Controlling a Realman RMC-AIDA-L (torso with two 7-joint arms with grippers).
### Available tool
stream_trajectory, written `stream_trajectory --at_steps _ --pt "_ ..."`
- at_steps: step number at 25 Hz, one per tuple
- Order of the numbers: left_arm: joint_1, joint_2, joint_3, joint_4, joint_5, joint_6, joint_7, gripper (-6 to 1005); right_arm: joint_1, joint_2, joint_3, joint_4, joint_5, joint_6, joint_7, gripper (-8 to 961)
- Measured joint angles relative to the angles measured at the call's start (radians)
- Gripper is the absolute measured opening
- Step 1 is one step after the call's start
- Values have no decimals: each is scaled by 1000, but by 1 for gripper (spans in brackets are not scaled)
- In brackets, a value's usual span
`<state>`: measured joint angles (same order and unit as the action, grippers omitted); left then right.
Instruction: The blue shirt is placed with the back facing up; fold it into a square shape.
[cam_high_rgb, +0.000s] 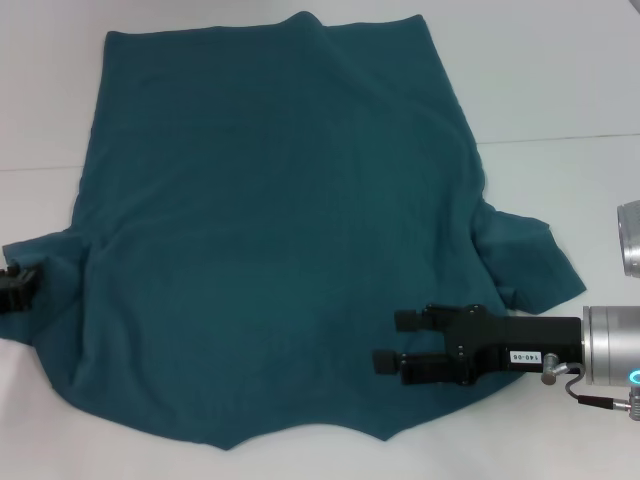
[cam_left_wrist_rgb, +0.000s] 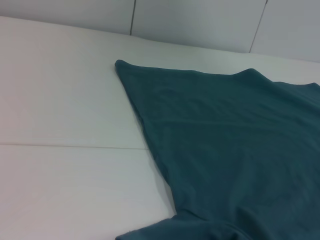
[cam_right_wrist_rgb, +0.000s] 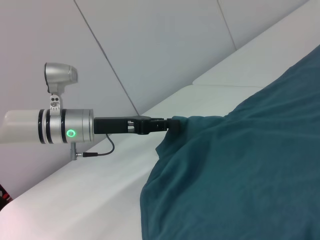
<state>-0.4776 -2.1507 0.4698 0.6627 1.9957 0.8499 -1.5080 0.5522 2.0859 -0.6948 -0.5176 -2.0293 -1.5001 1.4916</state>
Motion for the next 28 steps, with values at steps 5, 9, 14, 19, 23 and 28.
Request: stream_trajectory --at_steps 5,9,14,19,23,28 --pt "-3 0 1 0 0 0 -2 143 -1 0 0 0 0 0 0 925" --pt "-3 0 1 0 0 0 -3 2 -2 0 0 3 6 2 -3 925" --pt "0 4 -5 15 0 -2 -16 2 -1 0 0 28 29 26 -9 925" --pt "16 5 0 90 0 17 -68 1 1 3 0 61 45 51 -25 925" --pt "16 7 2 125 0 27 -85 2 3 3 -2 86 56 62 -39 925" --pt "12 11 4 142 0 42 -86 4 3 3 0 92 58 64 -39 924"
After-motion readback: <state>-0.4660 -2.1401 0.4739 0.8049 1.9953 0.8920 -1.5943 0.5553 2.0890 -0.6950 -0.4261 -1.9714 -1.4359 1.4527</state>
